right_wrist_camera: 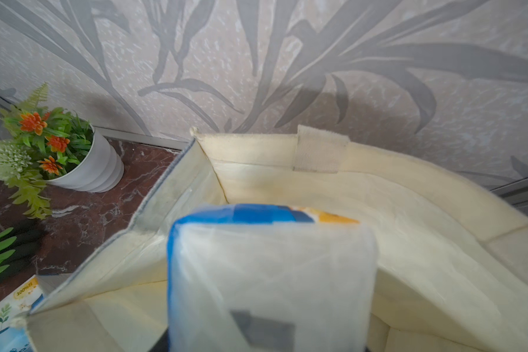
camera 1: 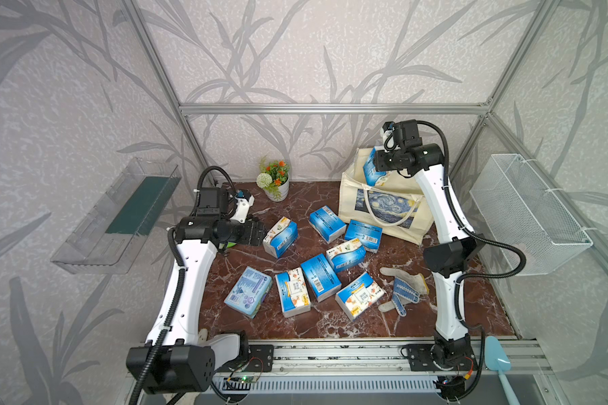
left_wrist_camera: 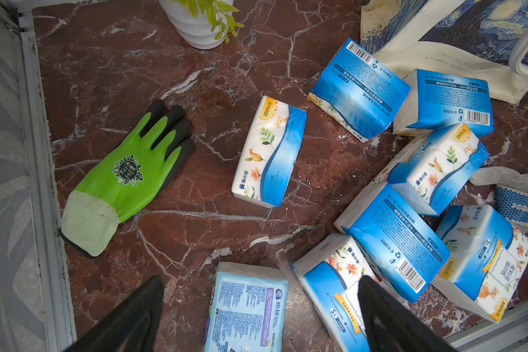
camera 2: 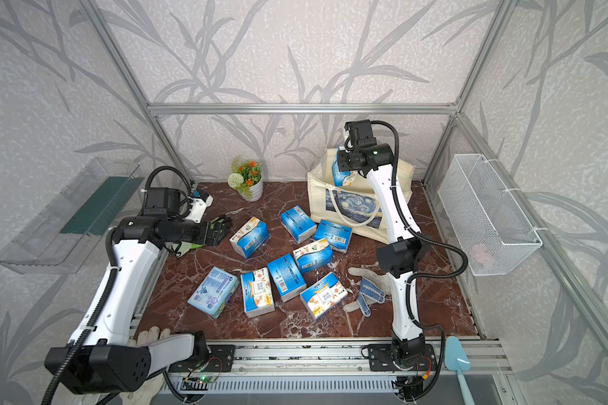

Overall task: Put tissues into the canvas bag
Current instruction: Place the pack of facial tissues in the canvas bag.

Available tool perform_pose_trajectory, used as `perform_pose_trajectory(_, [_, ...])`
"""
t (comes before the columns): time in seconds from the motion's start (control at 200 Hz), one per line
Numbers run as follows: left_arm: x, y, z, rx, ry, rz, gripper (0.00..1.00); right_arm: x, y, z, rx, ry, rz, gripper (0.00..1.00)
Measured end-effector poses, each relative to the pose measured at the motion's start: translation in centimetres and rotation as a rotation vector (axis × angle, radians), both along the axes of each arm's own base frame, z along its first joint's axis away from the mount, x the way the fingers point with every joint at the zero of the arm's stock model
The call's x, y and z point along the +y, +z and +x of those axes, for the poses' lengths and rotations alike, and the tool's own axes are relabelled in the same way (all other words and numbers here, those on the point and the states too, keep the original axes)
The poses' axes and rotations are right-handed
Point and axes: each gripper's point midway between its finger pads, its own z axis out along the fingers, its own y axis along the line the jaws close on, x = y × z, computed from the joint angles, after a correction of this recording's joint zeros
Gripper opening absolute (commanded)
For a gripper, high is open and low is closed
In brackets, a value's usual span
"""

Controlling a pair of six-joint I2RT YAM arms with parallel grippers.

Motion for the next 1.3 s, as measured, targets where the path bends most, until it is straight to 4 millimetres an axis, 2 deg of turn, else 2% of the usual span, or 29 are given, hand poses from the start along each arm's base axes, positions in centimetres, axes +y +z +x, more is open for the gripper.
perform_pose_trajectory(0.145, [0.0,0.0,0.0,0.000,-0.001,-0.002,0.97,0.0,-3.6,0.1,0.077,-0.001,-0.022,0.53])
perform_pose_trajectory(0.255, [-0.1,0.0,0.0,0.000,-0.001,-0.003,0.97,0.0,-4.8,0.0,0.103,-0.001,-0.030,0.55])
perform_pose_trajectory(0.69, [-0.1,0.0,0.0,0.000,-0.002,-0.003,0.97,0.1,-4.6,0.3,0.090,0.000,-0.026,0.65])
perform_pose_trajectory(1.105, [-0.1,0.0,0.0,0.001,-0.002,-0.003,0.97,-0.1,-4.5,0.3,0.088,-0.007,-0.032,0.79])
perform_pose_trajectory(1.304, [-0.1,0.0,0.0,0.001,-0.002,-0.003,0.97,-0.3,-4.5,0.4,0.085,-0.017,-0.041,0.81])
